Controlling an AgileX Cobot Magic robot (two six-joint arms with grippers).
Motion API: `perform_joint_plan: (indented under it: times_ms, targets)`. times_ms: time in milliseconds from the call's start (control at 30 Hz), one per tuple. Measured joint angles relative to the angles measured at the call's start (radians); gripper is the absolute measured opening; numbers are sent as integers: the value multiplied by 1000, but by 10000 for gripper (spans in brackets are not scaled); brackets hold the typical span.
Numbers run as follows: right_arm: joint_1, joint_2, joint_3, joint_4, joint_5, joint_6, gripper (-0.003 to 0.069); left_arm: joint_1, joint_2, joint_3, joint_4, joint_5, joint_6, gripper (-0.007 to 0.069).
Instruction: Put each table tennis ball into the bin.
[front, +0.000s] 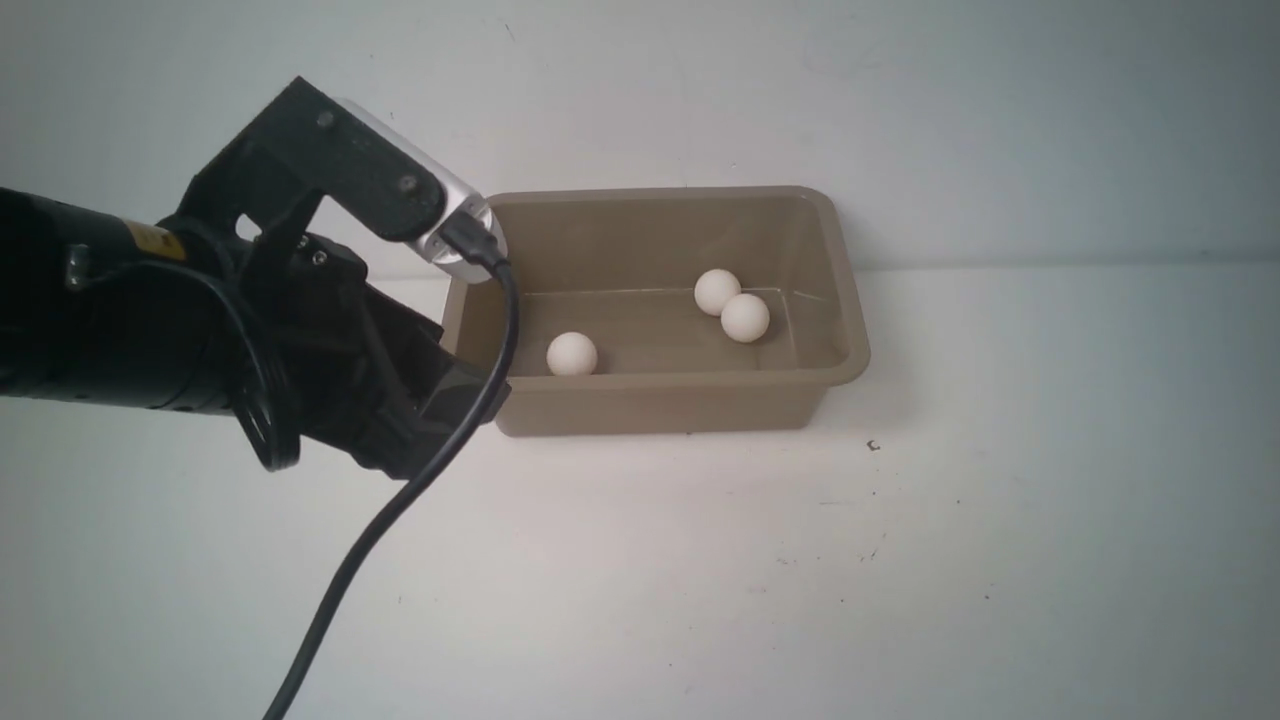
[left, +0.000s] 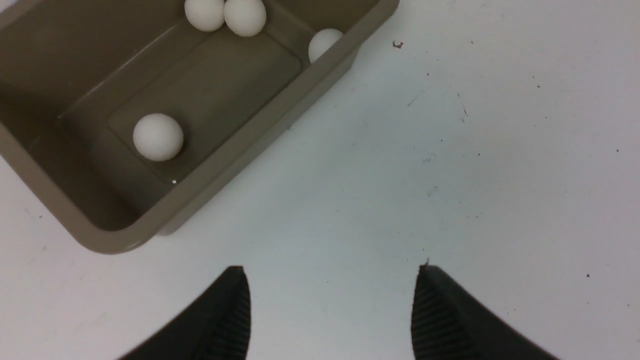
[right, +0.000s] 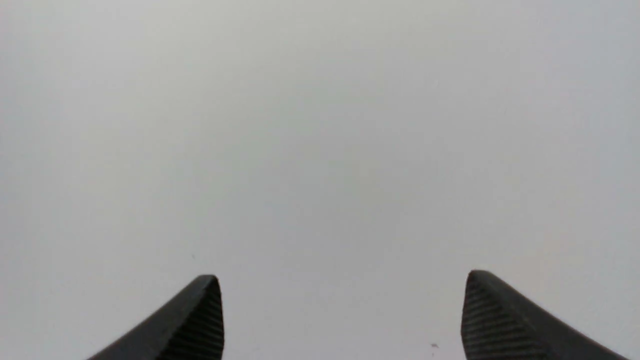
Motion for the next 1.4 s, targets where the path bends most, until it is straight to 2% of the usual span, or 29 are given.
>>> perform_joint_plan:
  times_ms: [167,400,600,800,867,933,1000,1033,1067,1133,1200,1233,1300,1367,1400]
  targets:
    - [-44,-131,26,8,106,109,577,0,0,0,-41,-18,41,394]
    - [-80,-153,27,41,216,206,570,0,0,0,-107,-23,77,394]
    - [-80,-154,31,344,176,478,570,0,0,0,-148,-2,88,394]
    - [-114,-173,33,354,178,546,570,0,0,0,-148,27,88,394]
    - [-169,-189,33,353,202,642,570,0,0,0,-148,32,88,394]
    - [-191,-192,33,353,240,674,570,0,0,0,-148,35,88,394]
    - [-213,-193,33,332,307,671,570,0,0,0,-148,37,88,394]
    - [-219,-193,33,265,413,601,570,0,0,0,-148,39,93,394]
    - [-219,-193,33,256,425,590,570,0,0,0,-148,39,93,394]
    - [-219,-193,33,168,530,476,570,0,0,0,-148,39,100,394]
    - [-219,-193,33,-9,674,339,570,0,0,0,-148,39,114,394]
    - [-219,-193,33,-22,682,332,570,0,0,0,-148,39,115,394]
    - [-219,-193,33,-161,737,285,568,0,0,0,-149,39,121,394]
    - [-219,-193,33,-356,779,280,569,0,0,0,-157,39,124,394]
    - [-219,-193,33,-374,782,284,569,0,0,0,-157,39,124,394]
